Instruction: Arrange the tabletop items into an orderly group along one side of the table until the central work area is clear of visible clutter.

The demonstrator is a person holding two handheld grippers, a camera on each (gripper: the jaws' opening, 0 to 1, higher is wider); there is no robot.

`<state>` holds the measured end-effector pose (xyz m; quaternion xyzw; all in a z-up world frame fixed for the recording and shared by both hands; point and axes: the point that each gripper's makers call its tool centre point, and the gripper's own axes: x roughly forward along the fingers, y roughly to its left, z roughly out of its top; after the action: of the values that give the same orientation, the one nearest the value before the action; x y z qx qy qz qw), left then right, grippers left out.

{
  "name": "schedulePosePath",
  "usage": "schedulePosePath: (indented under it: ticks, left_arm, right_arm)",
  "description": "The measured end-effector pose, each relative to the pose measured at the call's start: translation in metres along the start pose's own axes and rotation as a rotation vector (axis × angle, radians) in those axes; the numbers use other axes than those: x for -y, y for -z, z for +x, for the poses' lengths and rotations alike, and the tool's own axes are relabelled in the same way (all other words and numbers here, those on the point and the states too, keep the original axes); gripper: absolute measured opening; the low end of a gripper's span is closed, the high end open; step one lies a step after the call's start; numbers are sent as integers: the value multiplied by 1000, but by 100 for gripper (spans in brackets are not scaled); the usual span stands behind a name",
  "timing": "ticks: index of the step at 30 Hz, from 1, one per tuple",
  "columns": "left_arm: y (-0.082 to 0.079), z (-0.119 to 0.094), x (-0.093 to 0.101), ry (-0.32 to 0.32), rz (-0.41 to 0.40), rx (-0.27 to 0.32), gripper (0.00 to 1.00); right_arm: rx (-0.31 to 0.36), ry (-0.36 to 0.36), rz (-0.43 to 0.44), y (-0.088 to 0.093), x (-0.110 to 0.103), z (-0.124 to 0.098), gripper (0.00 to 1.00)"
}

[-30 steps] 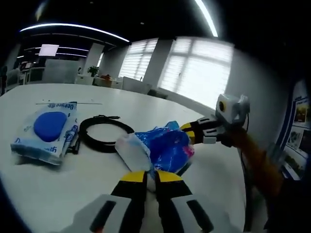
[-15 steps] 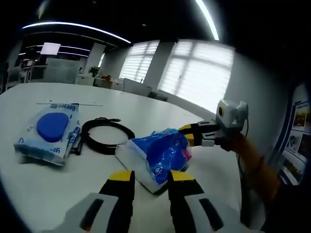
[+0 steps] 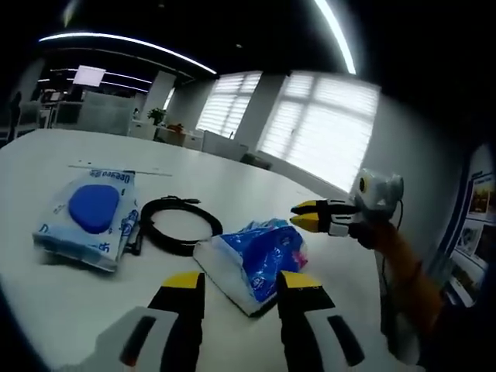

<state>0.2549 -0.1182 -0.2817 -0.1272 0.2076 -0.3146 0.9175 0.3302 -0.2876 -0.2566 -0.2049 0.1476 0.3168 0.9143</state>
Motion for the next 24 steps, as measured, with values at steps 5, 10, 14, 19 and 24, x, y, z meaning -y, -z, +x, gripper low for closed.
schedulePosePath:
  ticks: [5, 10, 14, 19, 24]
  left_arm:
    - [-9, -2, -6, -11, -42, 23, 40]
    - [-14, -3, -7, -15, -61, 32, 41]
    - [-19, -2, -12, -24, -91, 46, 45]
    - [-23, -1, -17, -21, -148, 48, 48]
    - [-24, -4, -22, -42, -167, 56, 51]
  right_arm:
    - [35, 13, 8, -14, -2, -2, 16]
    - [42, 17, 8, -26, -5, 1, 21]
    - [43, 12, 13, -34, -7, 7, 26]
    - [32, 5, 28, -40, -12, 15, 29]
    - [11, 19, 51, -46, -13, 24, 34]
